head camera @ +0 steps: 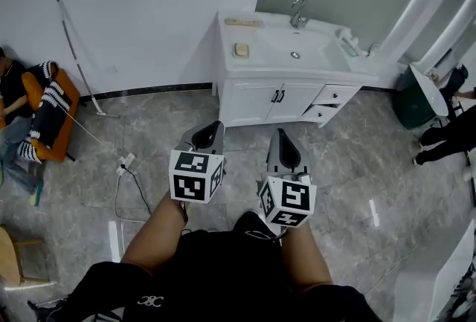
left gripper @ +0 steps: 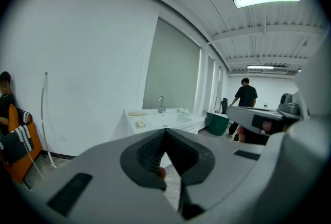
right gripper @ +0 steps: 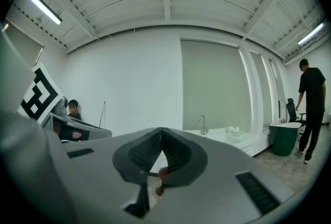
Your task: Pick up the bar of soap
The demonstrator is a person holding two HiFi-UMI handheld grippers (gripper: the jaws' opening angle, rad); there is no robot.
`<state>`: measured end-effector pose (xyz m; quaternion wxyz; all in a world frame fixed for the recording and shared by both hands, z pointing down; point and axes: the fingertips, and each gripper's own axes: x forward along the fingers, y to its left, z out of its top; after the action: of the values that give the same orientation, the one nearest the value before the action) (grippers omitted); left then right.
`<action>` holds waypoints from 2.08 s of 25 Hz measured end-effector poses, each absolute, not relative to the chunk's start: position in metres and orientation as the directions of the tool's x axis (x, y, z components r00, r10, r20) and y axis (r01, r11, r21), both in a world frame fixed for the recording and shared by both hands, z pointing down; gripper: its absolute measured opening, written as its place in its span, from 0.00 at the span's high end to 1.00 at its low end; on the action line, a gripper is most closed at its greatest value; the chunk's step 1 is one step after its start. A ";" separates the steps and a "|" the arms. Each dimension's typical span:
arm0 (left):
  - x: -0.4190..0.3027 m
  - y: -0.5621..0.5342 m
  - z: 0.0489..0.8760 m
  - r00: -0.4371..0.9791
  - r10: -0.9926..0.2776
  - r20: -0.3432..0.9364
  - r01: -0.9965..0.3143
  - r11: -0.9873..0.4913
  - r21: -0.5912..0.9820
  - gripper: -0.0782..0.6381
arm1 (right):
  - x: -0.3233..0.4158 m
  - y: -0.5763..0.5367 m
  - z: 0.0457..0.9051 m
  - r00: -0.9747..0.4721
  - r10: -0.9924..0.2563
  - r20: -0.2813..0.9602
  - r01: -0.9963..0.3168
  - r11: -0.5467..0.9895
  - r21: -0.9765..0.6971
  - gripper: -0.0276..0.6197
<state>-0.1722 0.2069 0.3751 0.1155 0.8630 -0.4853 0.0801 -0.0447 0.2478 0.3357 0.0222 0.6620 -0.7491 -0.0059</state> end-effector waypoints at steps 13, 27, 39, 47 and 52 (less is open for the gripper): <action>-0.164 0.179 0.374 0.521 -0.817 0.250 -0.852 -0.517 0.086 0.89 | -0.031 0.223 0.334 -0.091 -0.996 -0.005 -0.995 0.090 0.030 0.95; -0.132 0.080 0.371 0.486 -0.843 0.231 -0.870 -0.492 0.036 0.89 | 0.019 0.108 0.344 -0.103 -0.995 -0.015 -0.994 0.104 -0.036 0.95; -0.110 0.019 0.397 0.488 -0.826 0.283 -0.867 -0.495 0.049 0.89 | 0.032 0.042 0.376 -0.123 -0.991 0.049 -0.992 0.121 -0.042 0.95; -0.099 -0.012 0.412 0.496 -0.814 0.303 -0.859 -0.511 0.033 0.89 | 0.040 0.012 0.390 -0.119 -0.990 0.078 -0.992 0.116 -0.039 0.95; -0.091 -0.039 0.413 0.499 -0.806 0.319 -0.858 -0.511 0.051 0.89 | 0.049 -0.017 0.389 -0.114 -0.989 0.100 -0.993 0.110 -0.044 0.95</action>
<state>-0.0910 -0.0389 0.4127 0.1016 0.8597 -0.4840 0.1282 0.0487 -0.0172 0.3888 0.0226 0.6653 -0.7445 0.0496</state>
